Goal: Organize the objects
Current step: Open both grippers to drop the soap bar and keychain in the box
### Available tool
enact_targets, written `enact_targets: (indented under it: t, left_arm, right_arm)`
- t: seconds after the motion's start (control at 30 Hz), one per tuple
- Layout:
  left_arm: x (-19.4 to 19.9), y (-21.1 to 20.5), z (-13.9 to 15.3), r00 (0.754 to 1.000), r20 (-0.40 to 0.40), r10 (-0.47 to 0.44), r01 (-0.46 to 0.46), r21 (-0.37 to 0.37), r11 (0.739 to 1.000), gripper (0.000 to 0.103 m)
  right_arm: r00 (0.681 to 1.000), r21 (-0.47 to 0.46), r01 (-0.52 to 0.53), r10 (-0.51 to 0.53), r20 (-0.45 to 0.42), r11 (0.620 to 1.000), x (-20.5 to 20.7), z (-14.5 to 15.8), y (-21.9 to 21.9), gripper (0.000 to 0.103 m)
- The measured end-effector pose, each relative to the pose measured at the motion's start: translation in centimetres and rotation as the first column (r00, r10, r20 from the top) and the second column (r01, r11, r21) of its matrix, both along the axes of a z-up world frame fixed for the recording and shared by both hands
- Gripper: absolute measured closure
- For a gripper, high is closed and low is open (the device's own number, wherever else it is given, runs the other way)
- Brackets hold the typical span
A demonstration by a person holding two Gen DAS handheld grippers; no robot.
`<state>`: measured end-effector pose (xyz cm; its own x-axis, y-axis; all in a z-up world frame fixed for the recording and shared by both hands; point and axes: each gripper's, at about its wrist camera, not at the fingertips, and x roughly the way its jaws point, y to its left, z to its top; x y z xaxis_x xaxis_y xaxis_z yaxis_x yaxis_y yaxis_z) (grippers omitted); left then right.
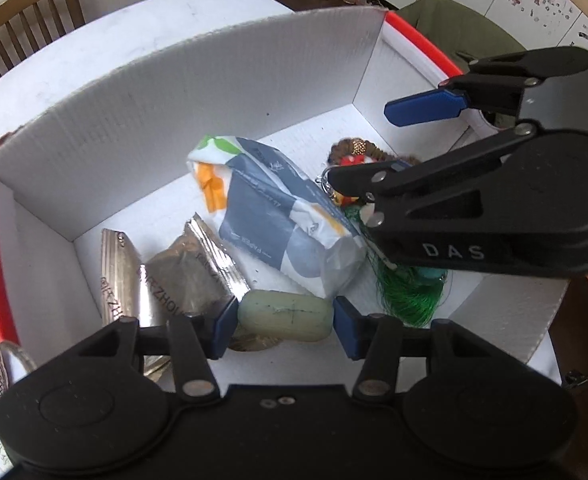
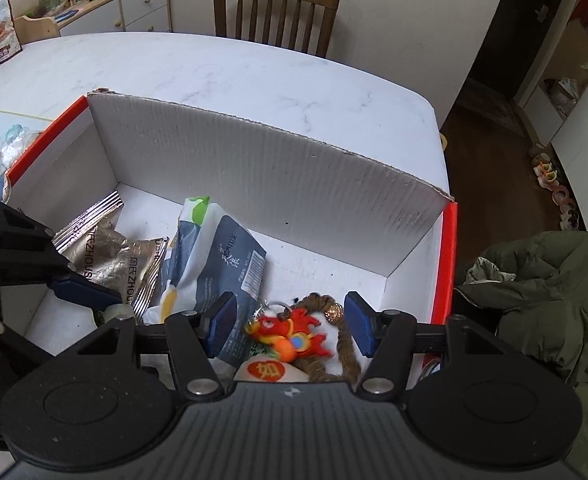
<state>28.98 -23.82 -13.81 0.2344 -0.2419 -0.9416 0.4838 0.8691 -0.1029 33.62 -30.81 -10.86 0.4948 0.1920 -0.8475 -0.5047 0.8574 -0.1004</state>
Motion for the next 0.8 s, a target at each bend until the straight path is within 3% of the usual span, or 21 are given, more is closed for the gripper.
enact_targets:
  t: [0.23, 0.33, 0.6, 0.8]
  left_arm:
    - [0.5, -0.2, -0.7, 0.999, -0.046, 0.014, -0.013, 0.016, 1.0, 0.052]
    - [0.5, 0.1, -0.5, 0.999, -0.045, 0.021, -0.022, -0.001, 1.0, 0.042]
    - [-0.3, 0.9, 1.1, 1.0, 0.003, 0.025, -0.025, -0.048, 0.999, 0.03]
    - [-1.4, 1.9, 3.0, 0.997, 0.064, 0.037, -0.032, -0.083, 0.996, 0.027]
  right_arm:
    - [1.0, 0.071, 0.007, -0.007, 0.008, 0.997, -0.8, 1.6, -1.5, 0.041]
    - [1.0, 0.107, 0.005, -0.007, 0.019, 0.994, -1.4, 2.6, -2.1, 0.036]
    - [0.999, 0.161, 0.018, -0.025, 0.044, 0.987, -2.8, 4.6, -3.1, 0.035]
    - [0.998, 0.201, 0.022, -0.035, 0.057, 0.979, -4.2, 5.8, -3.4, 0.035]
